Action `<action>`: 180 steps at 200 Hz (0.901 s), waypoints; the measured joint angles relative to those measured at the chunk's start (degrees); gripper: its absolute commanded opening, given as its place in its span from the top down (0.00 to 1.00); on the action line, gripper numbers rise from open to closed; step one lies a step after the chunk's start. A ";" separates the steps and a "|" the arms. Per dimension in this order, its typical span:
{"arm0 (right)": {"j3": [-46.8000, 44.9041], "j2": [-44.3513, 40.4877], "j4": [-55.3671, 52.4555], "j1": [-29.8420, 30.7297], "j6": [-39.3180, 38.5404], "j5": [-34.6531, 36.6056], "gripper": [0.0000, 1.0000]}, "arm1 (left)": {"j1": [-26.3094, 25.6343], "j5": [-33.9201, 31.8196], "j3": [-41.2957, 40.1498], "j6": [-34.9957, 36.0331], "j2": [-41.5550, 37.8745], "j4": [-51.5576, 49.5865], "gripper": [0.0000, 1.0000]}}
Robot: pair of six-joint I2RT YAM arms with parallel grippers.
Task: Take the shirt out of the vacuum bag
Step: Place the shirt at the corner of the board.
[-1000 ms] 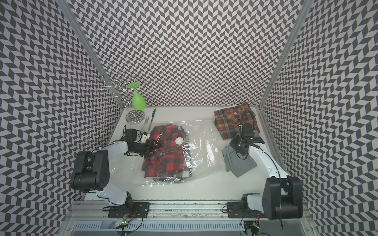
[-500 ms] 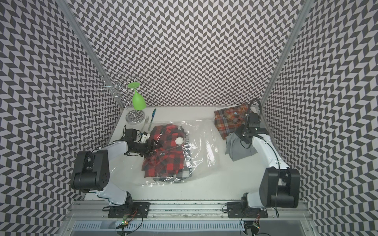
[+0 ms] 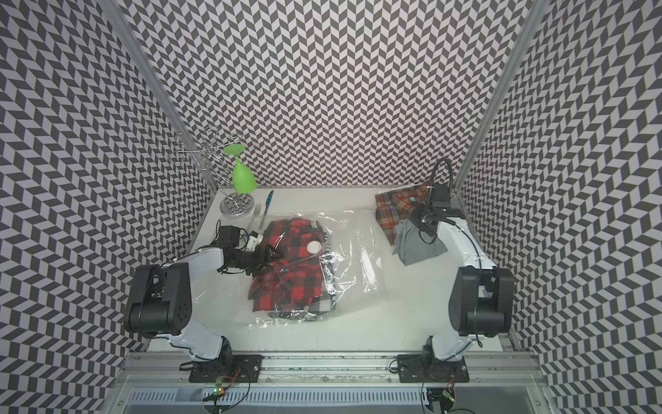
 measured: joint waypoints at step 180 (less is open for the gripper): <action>13.57 14.14 0.85 3.52 -5.31 -1.81 0.97 | -0.57 -1.07 0.00 -0.02 -0.22 -0.02 0.16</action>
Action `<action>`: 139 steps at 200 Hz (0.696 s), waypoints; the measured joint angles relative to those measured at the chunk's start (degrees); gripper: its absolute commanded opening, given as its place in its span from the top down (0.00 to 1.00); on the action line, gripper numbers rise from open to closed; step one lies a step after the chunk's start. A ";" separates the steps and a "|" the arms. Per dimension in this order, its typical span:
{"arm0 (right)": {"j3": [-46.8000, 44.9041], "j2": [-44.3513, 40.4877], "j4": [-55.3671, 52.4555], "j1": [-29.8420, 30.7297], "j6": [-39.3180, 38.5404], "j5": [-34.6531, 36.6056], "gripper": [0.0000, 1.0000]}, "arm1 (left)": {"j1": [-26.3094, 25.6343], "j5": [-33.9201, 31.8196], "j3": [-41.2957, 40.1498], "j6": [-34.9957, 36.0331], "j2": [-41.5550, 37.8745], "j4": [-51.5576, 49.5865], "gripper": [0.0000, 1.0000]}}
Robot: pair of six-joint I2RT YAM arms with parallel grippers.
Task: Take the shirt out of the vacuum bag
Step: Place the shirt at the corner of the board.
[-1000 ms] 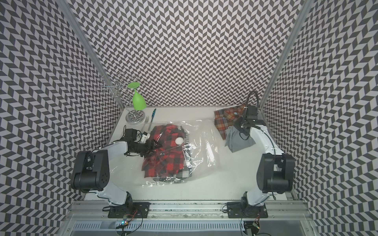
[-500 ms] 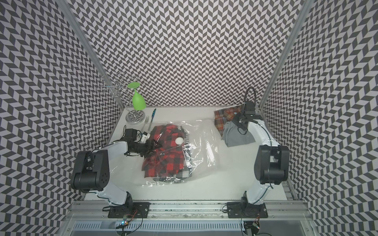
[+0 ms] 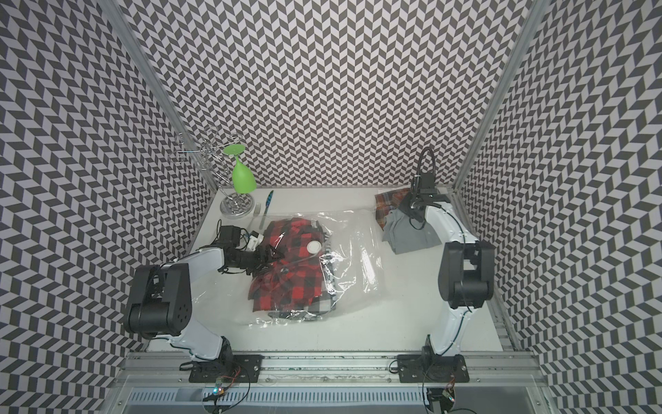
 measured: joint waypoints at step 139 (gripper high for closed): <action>9.29 -3.41 6.25 -1.03 -3.23 -9.75 0.25 | -4.94 -7.37 2.86 -1.03 -1.33 -3.61 0.08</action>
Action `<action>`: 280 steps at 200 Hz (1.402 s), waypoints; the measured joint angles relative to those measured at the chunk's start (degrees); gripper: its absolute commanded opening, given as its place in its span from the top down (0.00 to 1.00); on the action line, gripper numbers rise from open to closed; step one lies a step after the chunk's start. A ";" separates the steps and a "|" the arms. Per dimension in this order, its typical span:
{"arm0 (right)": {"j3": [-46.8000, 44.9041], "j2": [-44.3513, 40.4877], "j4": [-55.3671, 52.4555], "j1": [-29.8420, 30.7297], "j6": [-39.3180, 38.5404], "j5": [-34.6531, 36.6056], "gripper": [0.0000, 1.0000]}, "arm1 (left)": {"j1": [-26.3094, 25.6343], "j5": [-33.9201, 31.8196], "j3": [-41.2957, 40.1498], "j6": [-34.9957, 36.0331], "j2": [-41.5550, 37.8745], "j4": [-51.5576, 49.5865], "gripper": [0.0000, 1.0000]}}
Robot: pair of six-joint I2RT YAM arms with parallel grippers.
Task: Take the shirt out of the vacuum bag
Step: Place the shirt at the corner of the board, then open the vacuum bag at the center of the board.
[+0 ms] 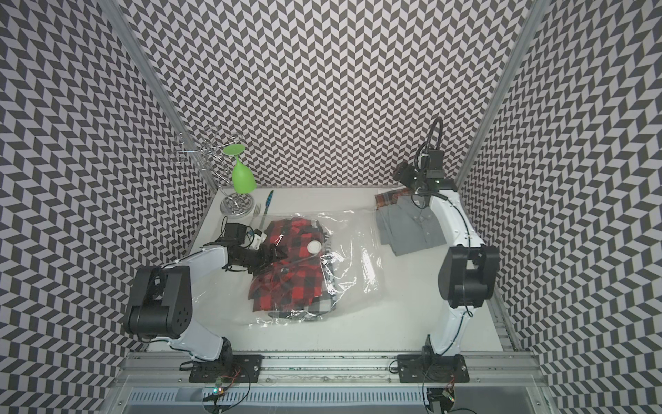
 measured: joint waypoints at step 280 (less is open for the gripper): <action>-71.01 -35.80 26.23 2.84 3.91 -41.99 0.80 | -42.60 -16.17 73.09 -11.82 33.86 -27.43 0.01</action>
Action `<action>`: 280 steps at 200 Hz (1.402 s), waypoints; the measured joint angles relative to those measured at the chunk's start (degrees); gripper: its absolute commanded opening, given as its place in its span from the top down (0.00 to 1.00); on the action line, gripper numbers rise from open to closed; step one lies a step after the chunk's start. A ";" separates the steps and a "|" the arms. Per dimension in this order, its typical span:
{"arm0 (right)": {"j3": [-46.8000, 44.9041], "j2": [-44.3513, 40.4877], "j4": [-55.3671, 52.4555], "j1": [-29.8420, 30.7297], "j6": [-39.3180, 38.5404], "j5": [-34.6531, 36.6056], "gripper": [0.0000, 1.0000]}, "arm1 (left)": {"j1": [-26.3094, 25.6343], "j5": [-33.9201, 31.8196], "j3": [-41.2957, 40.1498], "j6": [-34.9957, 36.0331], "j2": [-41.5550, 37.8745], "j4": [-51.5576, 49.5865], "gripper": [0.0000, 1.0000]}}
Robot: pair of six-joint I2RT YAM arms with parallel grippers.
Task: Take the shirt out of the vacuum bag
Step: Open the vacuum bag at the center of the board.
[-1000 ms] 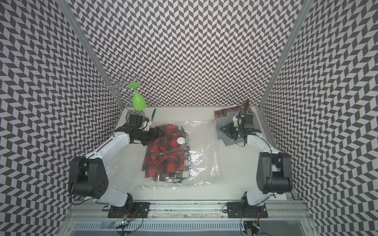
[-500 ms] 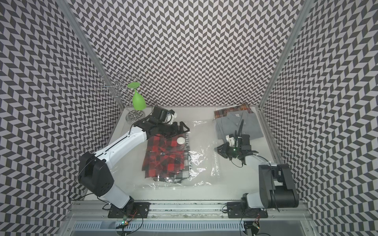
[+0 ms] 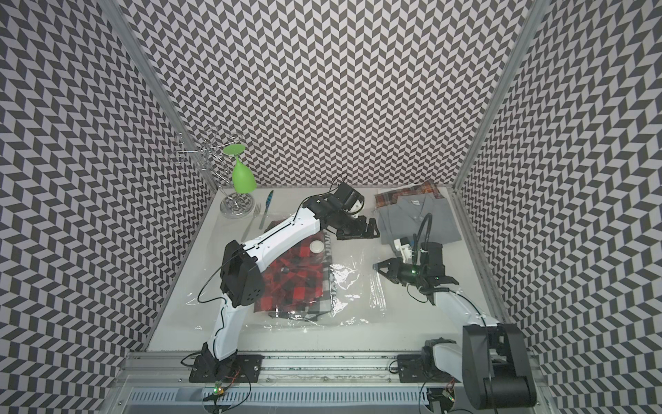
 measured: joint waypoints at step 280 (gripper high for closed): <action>1.97 0.35 5.31 7.32 -0.39 0.22 0.82 | -3.06 -7.50 3.76 7.48 3.13 -12.63 1.00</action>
